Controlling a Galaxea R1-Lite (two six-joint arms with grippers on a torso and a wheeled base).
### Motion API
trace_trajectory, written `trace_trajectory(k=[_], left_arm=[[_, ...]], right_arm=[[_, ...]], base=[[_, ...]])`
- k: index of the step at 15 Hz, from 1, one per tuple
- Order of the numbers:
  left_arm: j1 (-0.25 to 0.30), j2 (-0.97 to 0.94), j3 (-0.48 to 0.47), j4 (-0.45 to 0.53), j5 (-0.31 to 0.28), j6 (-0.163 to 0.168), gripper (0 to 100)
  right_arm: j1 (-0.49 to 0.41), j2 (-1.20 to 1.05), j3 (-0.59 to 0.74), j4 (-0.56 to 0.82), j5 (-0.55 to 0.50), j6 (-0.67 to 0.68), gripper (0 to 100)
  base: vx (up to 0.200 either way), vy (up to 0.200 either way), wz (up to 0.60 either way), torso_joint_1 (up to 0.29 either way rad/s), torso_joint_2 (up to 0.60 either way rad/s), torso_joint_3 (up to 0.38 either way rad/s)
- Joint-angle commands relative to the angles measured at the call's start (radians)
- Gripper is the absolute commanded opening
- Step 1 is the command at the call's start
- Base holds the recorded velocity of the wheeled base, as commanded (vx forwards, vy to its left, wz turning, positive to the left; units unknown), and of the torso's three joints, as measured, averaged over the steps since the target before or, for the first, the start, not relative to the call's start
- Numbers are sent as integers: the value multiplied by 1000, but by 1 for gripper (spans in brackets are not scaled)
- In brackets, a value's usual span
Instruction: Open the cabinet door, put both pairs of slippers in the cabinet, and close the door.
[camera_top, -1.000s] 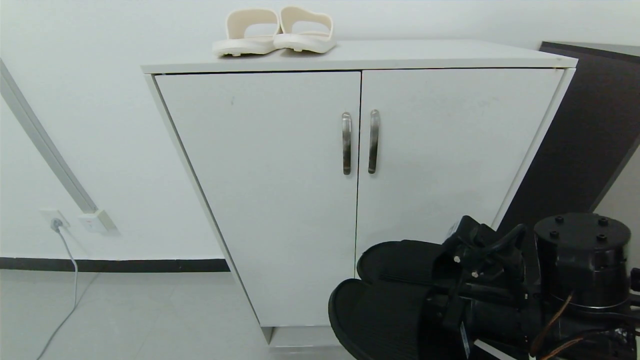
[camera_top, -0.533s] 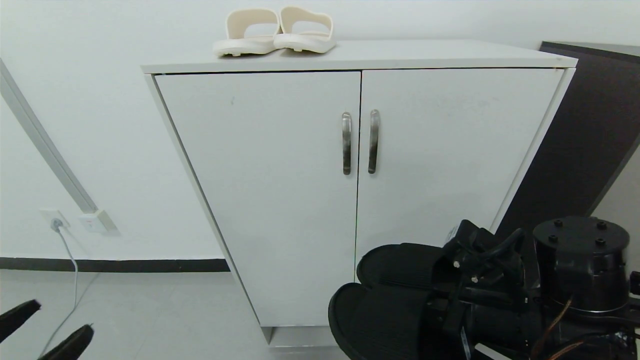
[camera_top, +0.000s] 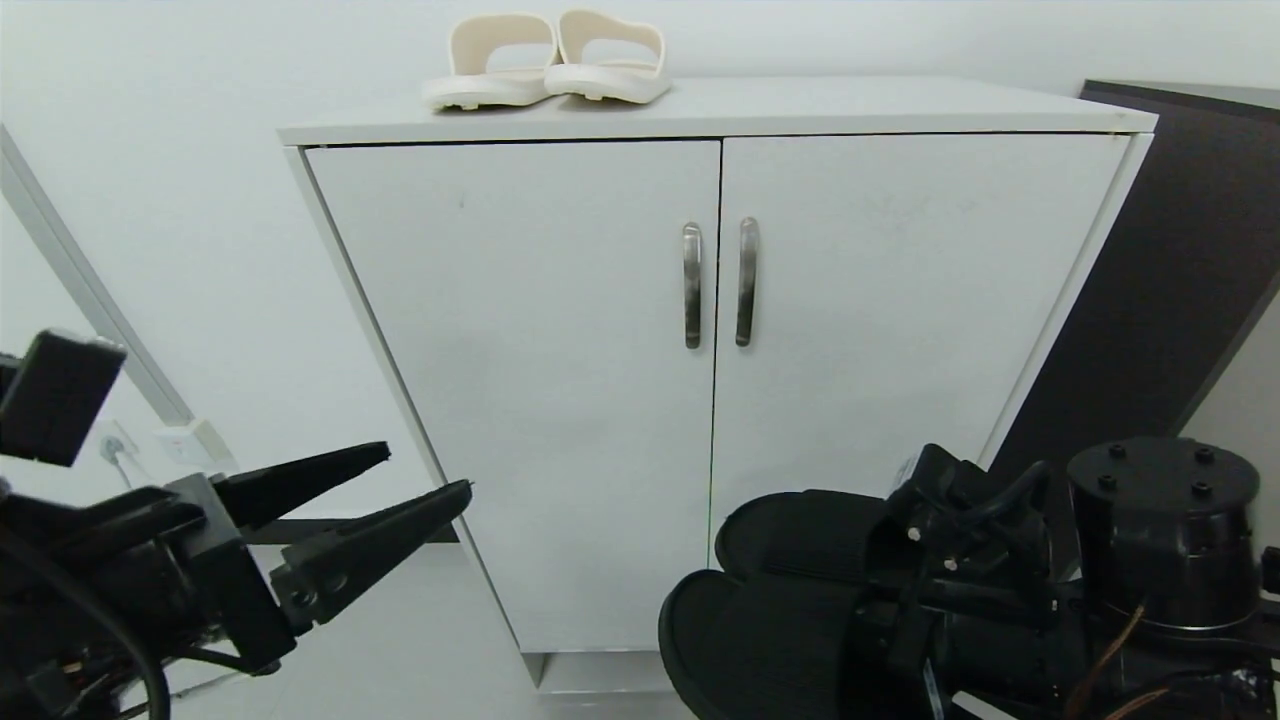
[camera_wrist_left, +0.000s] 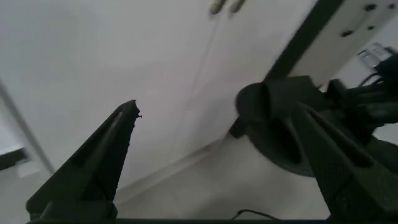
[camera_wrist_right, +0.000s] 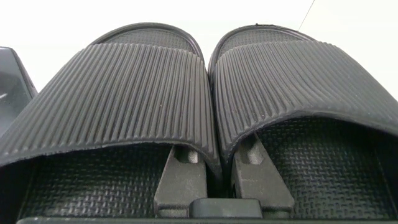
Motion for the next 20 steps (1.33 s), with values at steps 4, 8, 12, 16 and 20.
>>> trace_trajectory(k=[4, 8, 12, 16, 20], left_arm=[[-177, 236, -210, -7, 1, -76, 100], [-267, 366, -371, -7, 0, -93, 100], [-289, 496, -532, -2, -29, -95, 100], [-266, 619, -678, -8, -166, -208, 100], [-267, 680, -732, -10, -121, -219, 100]], right_arm=[[-2, 5, 3, -1, 3, 5, 0], [-4, 14, 3, -1, 3, 7, 0], [-4, 16, 8, -1, 4, 7, 0], [-5, 20, 8, -1, 4, 7, 0], [-8, 26, 8, -2, 3, 7, 0]], base=[[0, 0, 0, 0, 0, 0], [0, 0, 0, 0, 0, 0], [0, 0, 0, 0, 0, 0], [0, 0, 0, 0, 0, 0], [0, 0, 0, 0, 0, 0]])
